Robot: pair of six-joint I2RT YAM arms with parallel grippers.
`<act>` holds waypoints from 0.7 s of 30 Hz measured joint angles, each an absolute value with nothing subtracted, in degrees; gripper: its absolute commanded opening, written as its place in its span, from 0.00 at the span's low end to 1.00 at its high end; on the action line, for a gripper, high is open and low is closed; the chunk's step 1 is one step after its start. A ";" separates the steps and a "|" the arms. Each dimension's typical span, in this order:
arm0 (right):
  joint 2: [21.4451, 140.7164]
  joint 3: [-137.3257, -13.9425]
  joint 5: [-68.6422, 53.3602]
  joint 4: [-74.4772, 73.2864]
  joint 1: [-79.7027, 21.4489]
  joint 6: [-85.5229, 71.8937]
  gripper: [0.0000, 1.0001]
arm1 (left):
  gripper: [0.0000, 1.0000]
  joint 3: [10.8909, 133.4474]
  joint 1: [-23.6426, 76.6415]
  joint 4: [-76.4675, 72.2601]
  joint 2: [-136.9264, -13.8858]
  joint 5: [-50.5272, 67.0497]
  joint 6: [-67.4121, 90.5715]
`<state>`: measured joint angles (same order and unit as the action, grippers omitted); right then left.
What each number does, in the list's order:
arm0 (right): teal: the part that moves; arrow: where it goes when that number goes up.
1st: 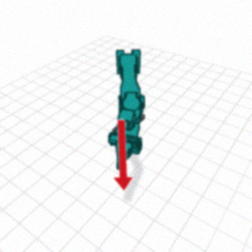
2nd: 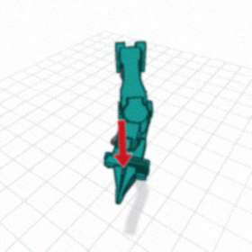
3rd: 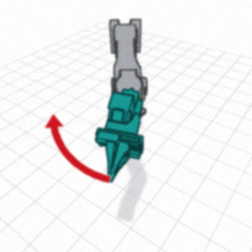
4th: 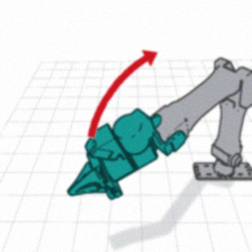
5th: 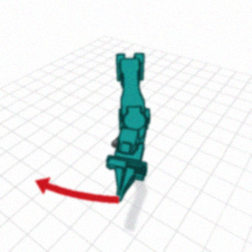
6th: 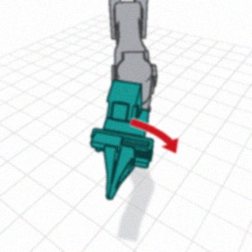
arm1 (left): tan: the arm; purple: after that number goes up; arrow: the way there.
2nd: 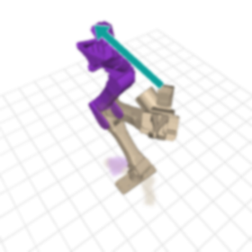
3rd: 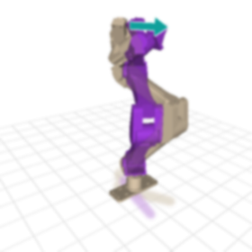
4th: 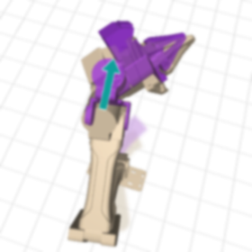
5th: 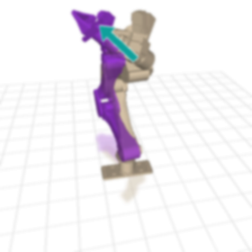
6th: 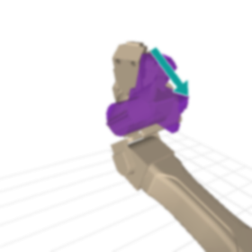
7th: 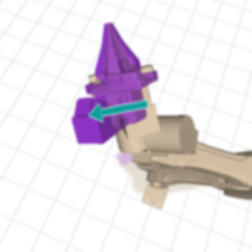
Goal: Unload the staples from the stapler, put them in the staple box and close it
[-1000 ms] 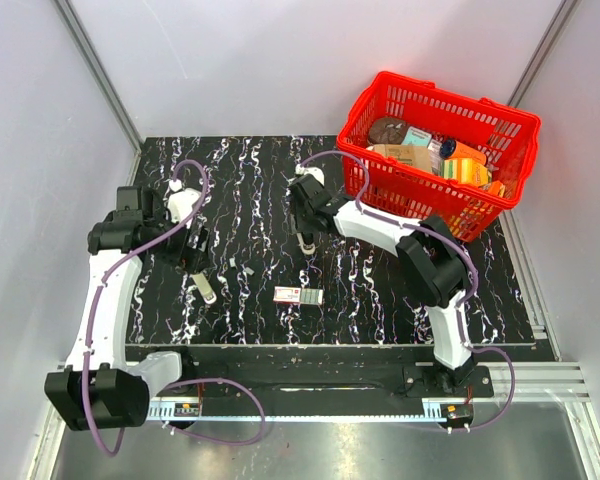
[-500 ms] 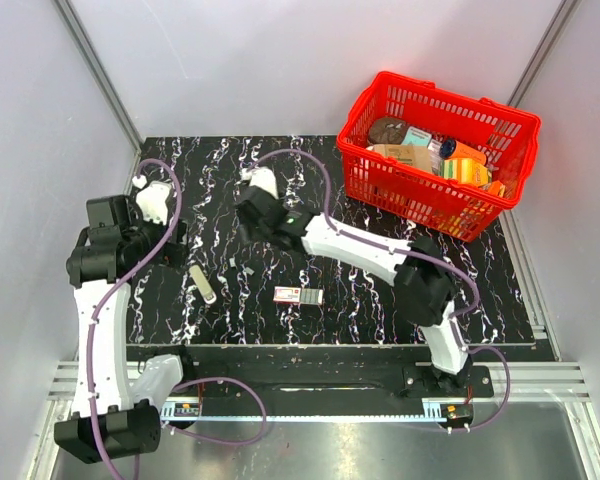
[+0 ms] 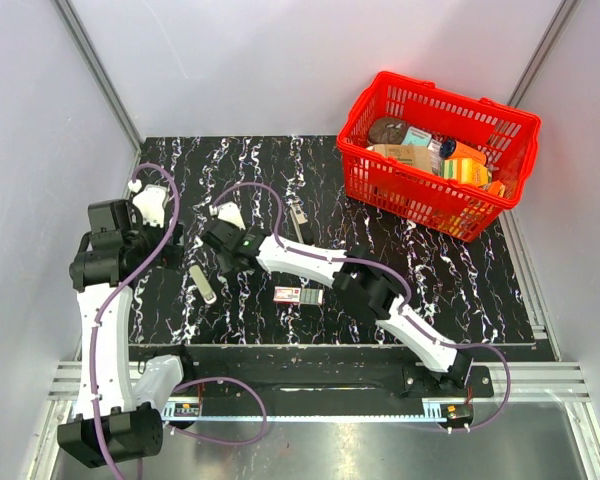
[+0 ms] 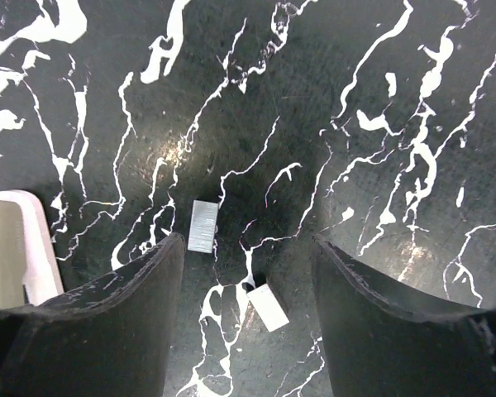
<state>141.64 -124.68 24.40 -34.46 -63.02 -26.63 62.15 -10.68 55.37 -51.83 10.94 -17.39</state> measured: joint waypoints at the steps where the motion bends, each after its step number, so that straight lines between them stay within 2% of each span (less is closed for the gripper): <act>1: 142.39 -125.10 24.38 -34.98 -63.09 -26.85 0.66 | 0.99 61.95 -10.70 55.22 -51.86 10.87 -17.34; 9: 143.13 -126.45 24.10 -35.09 -63.29 -28.16 0.65 | 0.99 59.94 -10.83 53.47 -51.86 10.66 -17.32; 21: 147.11 -130.50 22.13 -35.00 -63.42 -29.58 0.56 | 0.99 58.39 -10.96 52.62 -51.79 10.66 -17.56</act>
<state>147.11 -130.50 22.13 -35.00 -63.42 -29.58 58.39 -10.96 52.62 -51.79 10.66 -17.56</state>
